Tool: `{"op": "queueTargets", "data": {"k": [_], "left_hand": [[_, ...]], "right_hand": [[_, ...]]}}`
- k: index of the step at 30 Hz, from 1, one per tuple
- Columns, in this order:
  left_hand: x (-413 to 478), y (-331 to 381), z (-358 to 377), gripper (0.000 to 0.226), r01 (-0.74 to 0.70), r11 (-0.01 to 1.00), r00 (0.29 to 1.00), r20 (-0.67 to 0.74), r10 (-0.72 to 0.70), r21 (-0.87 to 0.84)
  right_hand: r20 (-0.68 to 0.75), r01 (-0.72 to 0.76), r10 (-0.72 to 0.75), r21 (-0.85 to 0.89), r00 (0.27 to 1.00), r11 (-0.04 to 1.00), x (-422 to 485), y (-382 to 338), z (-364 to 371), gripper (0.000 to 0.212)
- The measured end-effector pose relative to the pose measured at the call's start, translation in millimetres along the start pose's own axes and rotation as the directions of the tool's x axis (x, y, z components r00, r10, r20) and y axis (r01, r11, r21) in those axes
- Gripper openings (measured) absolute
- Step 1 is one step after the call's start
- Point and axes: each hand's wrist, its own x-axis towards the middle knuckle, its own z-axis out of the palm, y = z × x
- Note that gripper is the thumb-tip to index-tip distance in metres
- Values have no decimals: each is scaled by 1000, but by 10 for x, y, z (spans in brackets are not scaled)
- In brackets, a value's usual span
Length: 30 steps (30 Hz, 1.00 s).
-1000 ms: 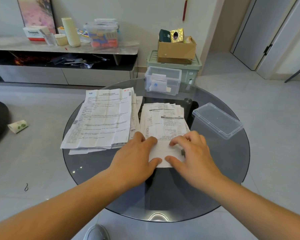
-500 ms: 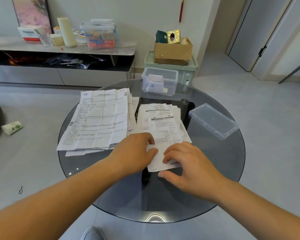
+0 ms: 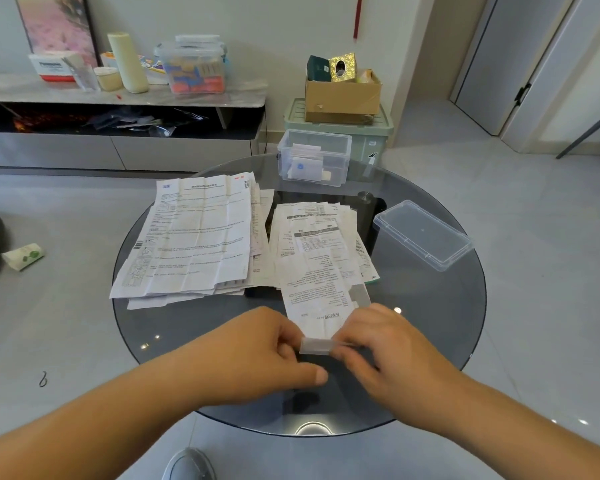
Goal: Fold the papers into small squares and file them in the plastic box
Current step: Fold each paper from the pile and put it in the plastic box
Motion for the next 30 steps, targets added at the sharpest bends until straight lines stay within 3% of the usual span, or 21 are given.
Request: {"op": "queueTargets", "data": {"k": [3, 6, 18, 30], "left_hand": [[51, -14, 60, 34, -29, 955, 980, -182, 86, 294], [159, -11, 103, 42, 29, 876, 952, -281, 122, 481], [265, 53, 7, 57, 187, 877, 928, -372, -11, 442], [216, -92, -7, 49, 120, 930, 948, -317, -4, 348]], "right_hand": [[35, -135, 132, 72, 991, 988, 33, 21, -6, 12], [3, -247, 248, 111, 969, 963, 96, 39, -33, 27], [-57, -341, 341, 3, 938, 940, 182, -105, 1, 44], [90, -422, 424, -43, 901, 906, 152, -74, -137, 55]]}}
